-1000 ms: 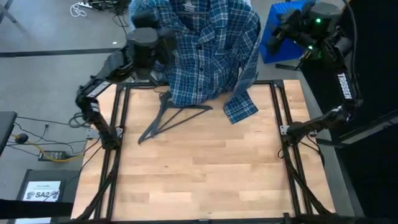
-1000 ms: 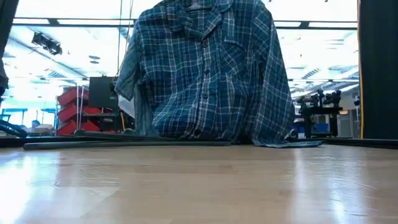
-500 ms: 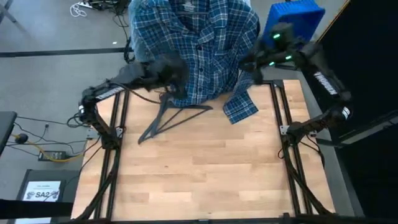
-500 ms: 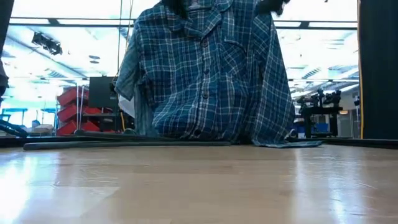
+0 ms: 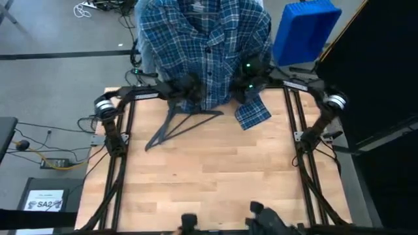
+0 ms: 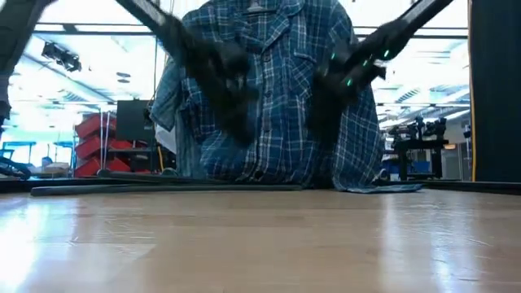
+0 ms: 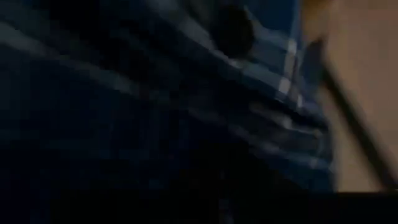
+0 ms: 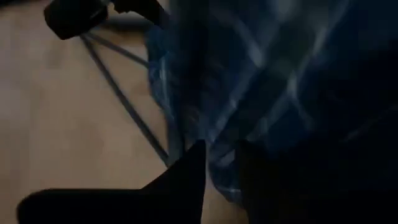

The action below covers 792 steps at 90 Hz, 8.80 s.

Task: Hang clothes
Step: Hang the blue shirt on the hanging rack

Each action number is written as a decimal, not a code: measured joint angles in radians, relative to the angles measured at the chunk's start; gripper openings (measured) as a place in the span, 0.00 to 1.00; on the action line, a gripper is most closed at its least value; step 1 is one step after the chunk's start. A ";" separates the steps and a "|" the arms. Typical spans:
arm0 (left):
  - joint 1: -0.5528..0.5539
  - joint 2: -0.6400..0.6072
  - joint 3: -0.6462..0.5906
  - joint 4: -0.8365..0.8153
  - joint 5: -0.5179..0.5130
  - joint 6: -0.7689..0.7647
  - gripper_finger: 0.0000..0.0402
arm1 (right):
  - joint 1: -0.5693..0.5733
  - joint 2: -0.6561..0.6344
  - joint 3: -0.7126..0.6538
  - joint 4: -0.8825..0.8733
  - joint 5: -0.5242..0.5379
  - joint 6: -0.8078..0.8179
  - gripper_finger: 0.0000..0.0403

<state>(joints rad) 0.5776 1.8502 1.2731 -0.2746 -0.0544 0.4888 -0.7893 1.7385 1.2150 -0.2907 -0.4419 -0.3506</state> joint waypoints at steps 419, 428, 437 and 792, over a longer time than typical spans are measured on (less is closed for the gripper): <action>-0.174 -0.286 -0.238 0.307 -0.266 -0.166 0.05 | -0.474 0.047 0.615 -0.040 0.420 0.121 0.00; -0.174 -0.286 -0.238 0.307 -0.266 -0.169 0.05 | -0.463 0.029 0.615 -0.118 0.392 0.131 0.00; -0.174 -0.287 -0.238 0.306 -0.266 -0.160 0.05 | -0.460 0.008 0.613 -0.204 0.324 0.119 0.02; 0.302 0.236 0.282 0.382 -0.043 -0.049 0.00 | -0.287 0.336 0.465 0.333 0.377 0.112 0.00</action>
<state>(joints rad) 0.8799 2.0861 1.5555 0.1078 -0.0979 0.4397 -1.0765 2.0743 1.6799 0.0421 -0.0650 -0.2390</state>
